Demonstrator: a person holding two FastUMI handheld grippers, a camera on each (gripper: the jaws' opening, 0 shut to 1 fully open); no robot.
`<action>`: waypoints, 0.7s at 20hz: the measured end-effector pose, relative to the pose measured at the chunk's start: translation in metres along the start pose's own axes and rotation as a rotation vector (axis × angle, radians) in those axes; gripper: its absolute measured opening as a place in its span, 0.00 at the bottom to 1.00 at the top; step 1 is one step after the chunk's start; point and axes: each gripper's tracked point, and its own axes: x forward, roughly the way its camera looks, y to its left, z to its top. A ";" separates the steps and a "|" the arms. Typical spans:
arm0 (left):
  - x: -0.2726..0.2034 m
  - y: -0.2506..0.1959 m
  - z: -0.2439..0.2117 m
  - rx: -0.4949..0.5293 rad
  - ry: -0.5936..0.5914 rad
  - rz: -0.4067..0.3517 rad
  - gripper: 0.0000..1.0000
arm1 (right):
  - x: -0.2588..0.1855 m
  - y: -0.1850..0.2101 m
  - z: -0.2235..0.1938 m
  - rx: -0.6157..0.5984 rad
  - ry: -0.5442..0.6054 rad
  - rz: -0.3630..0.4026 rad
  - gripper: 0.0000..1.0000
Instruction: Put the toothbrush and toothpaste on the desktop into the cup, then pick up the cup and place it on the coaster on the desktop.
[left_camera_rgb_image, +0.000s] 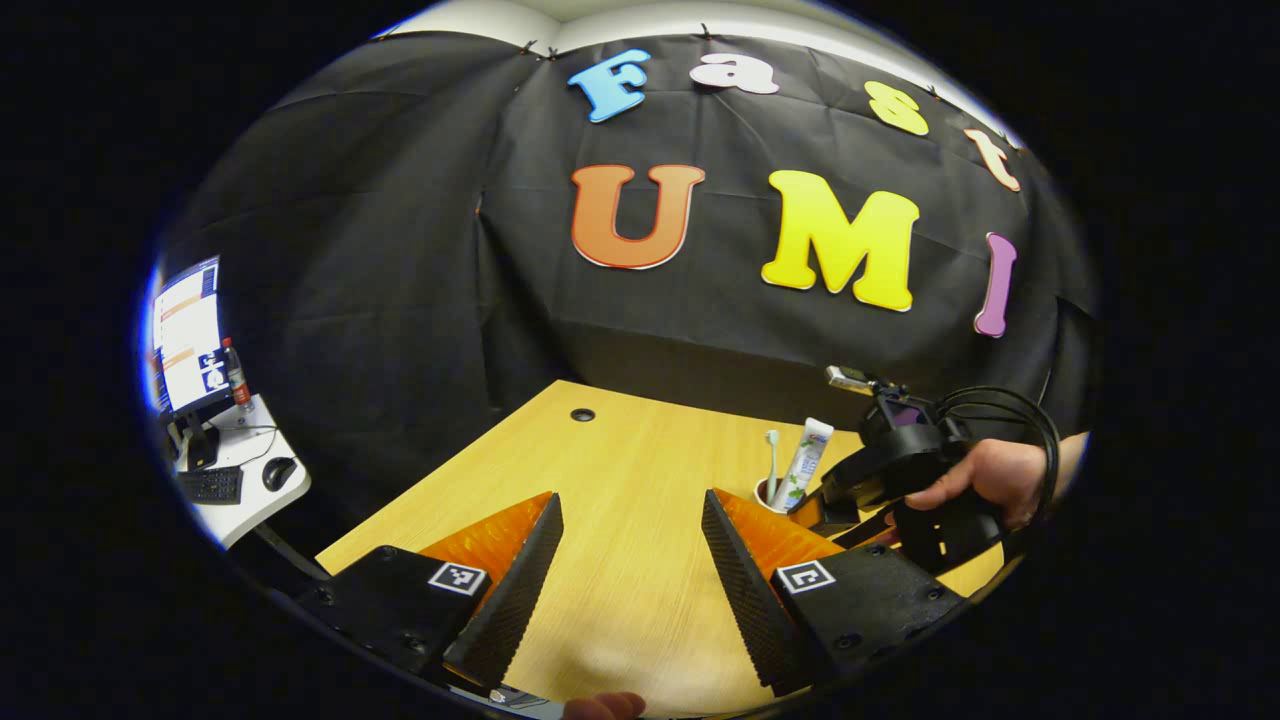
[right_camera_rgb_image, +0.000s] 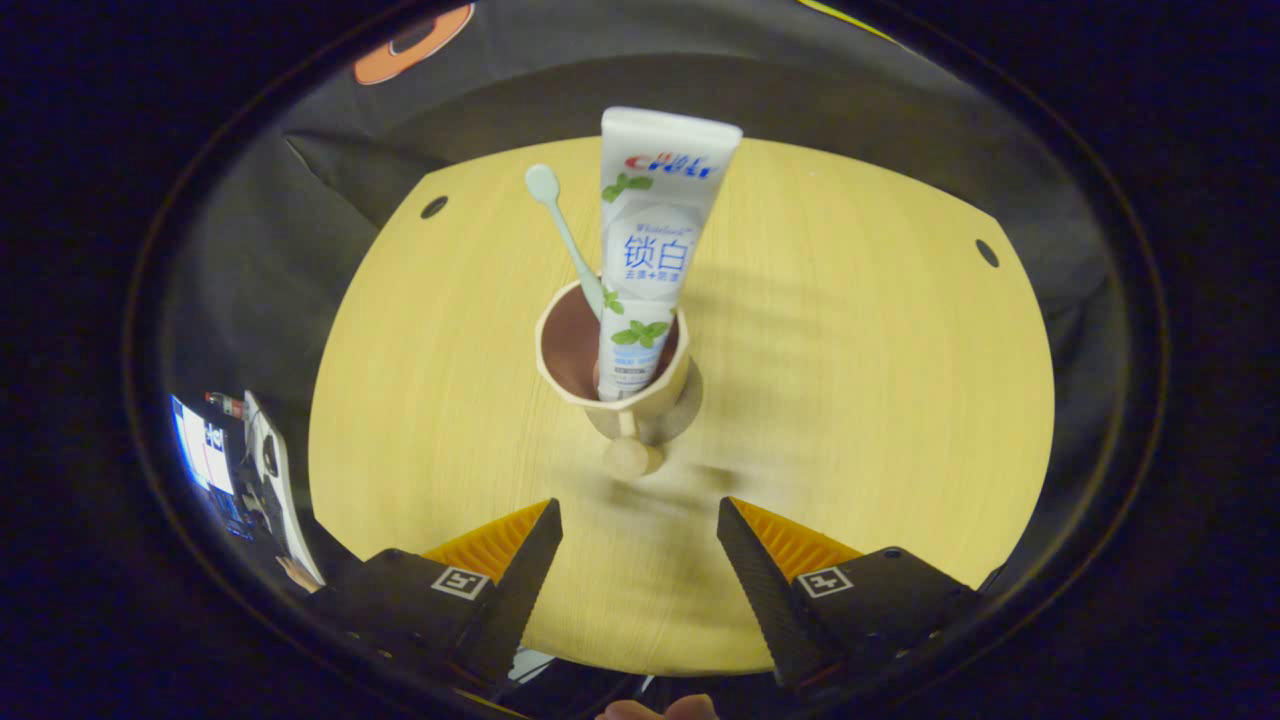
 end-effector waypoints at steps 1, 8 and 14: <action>0.005 -0.012 0.007 0.010 -0.010 -0.039 0.90 | -0.020 -0.008 -0.003 0.018 -0.043 0.002 0.94; 0.029 -0.081 0.077 0.063 -0.110 -0.189 0.90 | -0.160 -0.077 0.030 0.165 -0.530 0.037 0.96; 0.026 -0.115 0.103 0.091 -0.170 -0.219 0.89 | -0.276 -0.113 0.065 0.069 -1.074 -0.146 0.96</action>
